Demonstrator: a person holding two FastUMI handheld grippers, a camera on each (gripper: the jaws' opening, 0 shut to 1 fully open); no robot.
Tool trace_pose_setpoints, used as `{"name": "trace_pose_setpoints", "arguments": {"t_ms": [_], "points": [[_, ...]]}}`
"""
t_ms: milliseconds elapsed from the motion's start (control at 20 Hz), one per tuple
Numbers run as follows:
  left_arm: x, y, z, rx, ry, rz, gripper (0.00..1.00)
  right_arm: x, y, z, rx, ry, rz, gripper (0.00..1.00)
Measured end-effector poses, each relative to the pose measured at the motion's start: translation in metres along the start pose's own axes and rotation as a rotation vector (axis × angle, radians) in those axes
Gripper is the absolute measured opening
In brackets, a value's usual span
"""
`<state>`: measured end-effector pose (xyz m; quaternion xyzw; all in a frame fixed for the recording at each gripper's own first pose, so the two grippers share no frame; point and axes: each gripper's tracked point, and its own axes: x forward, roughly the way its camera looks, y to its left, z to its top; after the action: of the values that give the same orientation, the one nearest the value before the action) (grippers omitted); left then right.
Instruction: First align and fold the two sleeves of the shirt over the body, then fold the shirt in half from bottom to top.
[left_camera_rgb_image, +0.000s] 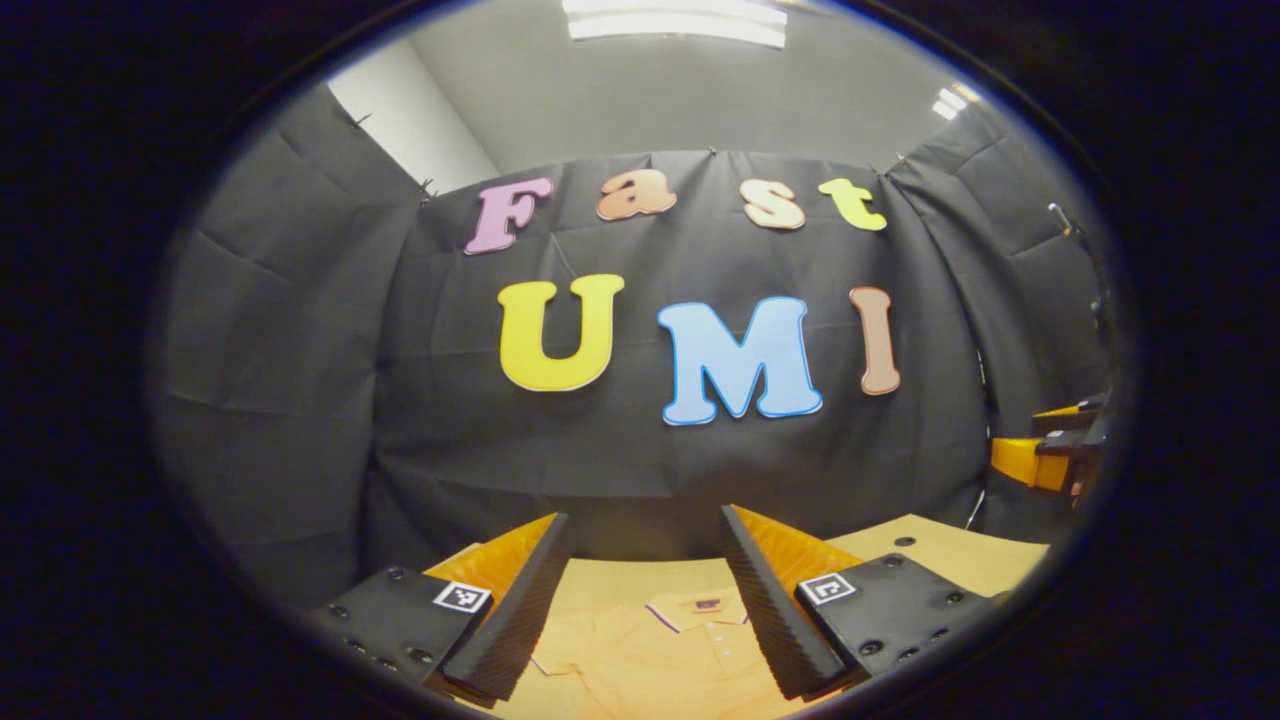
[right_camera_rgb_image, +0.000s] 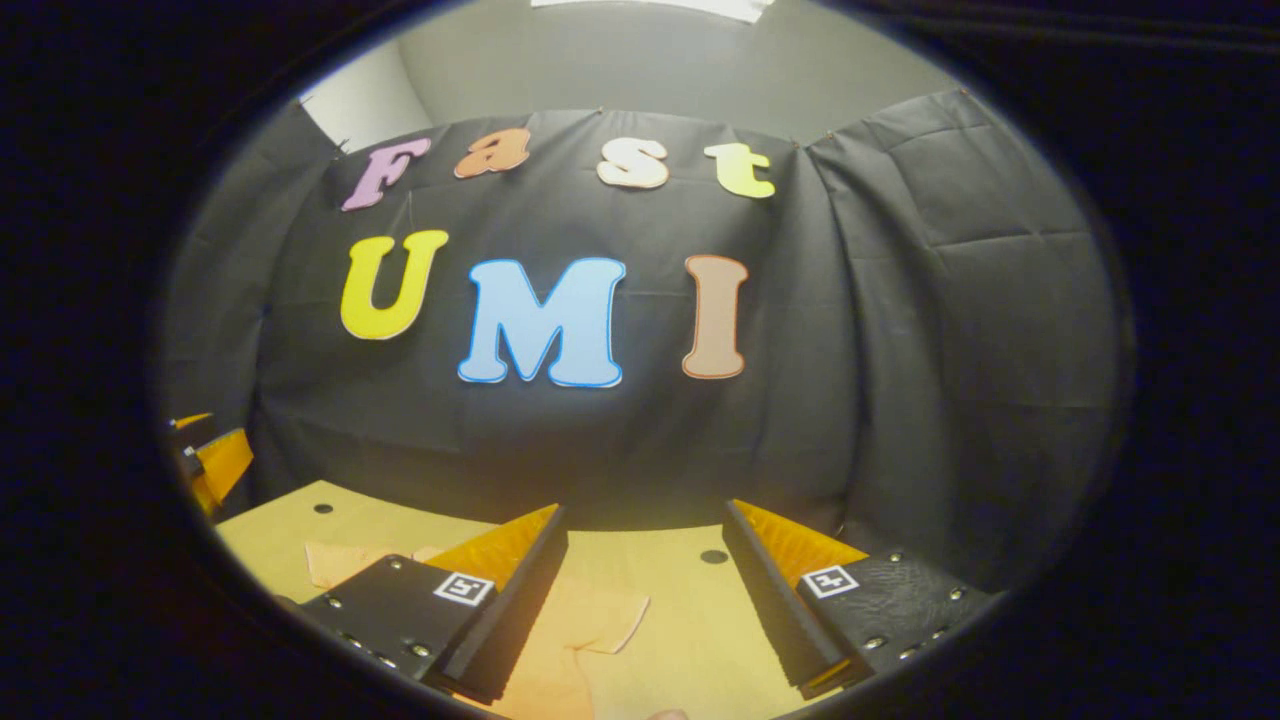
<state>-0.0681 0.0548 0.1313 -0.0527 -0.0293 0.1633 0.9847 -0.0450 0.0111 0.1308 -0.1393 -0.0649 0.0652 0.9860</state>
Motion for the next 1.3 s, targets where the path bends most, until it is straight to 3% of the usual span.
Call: {"name": "trace_pose_setpoints", "arguments": {"t_ms": [300,550,900,1150,1300], "points": [[-0.001,0.000,-0.004,-0.014,0.023,-0.008,0.99,0.007,0.011,-0.005,0.008,0.012,0.027,0.96],[0.000,0.009,-0.008,-0.015,0.055,0.009,0.99,0.040,0.019,-0.036,0.018,0.102,0.037,0.96],[-0.004,0.022,-0.006,0.012,0.070,0.035,0.99,0.104,0.032,-0.130,0.056,0.366,0.065,0.97],[-0.006,0.032,-0.015,0.001,0.101,0.068,0.99,0.135,0.033,-0.200,0.066,0.560,0.044,0.93],[-0.007,0.034,-0.020,-0.014,0.116,0.085,0.99,0.147,0.030,-0.234,0.082,0.659,0.036,0.97]]}}
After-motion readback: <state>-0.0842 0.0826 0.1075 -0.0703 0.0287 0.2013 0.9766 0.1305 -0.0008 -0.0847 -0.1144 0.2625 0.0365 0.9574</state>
